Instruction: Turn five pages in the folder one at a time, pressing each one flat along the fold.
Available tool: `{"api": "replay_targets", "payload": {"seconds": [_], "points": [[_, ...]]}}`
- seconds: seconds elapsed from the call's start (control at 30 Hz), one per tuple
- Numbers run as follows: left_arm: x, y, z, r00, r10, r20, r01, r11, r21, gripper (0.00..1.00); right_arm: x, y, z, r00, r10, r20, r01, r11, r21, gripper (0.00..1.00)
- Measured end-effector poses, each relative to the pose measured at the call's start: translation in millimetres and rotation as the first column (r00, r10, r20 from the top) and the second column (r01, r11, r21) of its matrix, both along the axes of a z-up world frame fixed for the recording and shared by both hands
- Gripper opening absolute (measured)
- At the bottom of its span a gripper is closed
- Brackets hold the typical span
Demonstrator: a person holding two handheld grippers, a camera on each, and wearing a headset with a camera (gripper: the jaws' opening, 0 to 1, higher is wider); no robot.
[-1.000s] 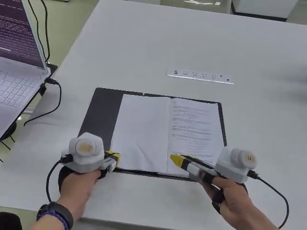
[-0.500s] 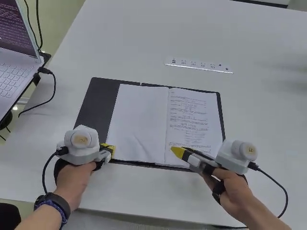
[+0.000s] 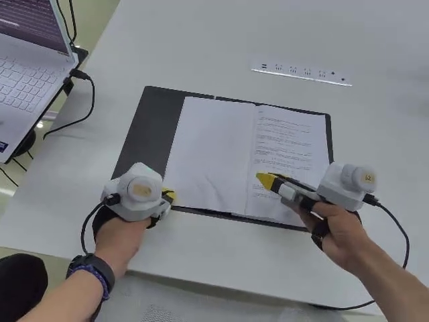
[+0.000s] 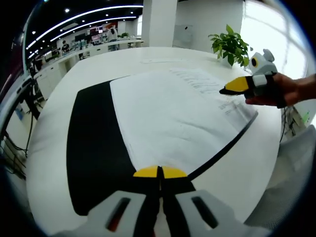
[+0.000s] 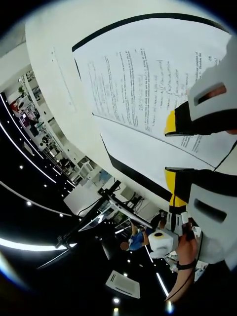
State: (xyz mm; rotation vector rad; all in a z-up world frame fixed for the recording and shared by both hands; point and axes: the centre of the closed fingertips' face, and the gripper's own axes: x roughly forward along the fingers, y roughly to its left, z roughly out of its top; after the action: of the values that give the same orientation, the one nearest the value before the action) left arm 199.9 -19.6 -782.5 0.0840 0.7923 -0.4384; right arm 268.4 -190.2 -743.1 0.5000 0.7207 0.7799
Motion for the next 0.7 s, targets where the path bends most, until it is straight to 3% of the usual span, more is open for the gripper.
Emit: {"api": "replay_targets", "payload": {"seconds": [0.2,0.37,0.7], "points": [[3.4,1.8,-2.5,1.0,0.007,0.004,-0.007,1.0,-0.007,0.0,21.4,15.1,-2.2,0.998,0.051,0.029,-0.051,0.999,-0.016,0.21],[4.0,1.5,-4.1,1.0,0.019,0.0,-0.019,1.0,-0.016,0.0,28.3,32.5,0.6,0.997,0.062,0.046,-0.061,0.998,-0.014,0.19],[4.4,2.3,-6.1,0.999,0.031,-0.01,-0.032,0.999,-0.027,0.0,47.1,35.8,-4.1,0.998,0.038,0.042,-0.038,0.999,0.014,0.14]]}}
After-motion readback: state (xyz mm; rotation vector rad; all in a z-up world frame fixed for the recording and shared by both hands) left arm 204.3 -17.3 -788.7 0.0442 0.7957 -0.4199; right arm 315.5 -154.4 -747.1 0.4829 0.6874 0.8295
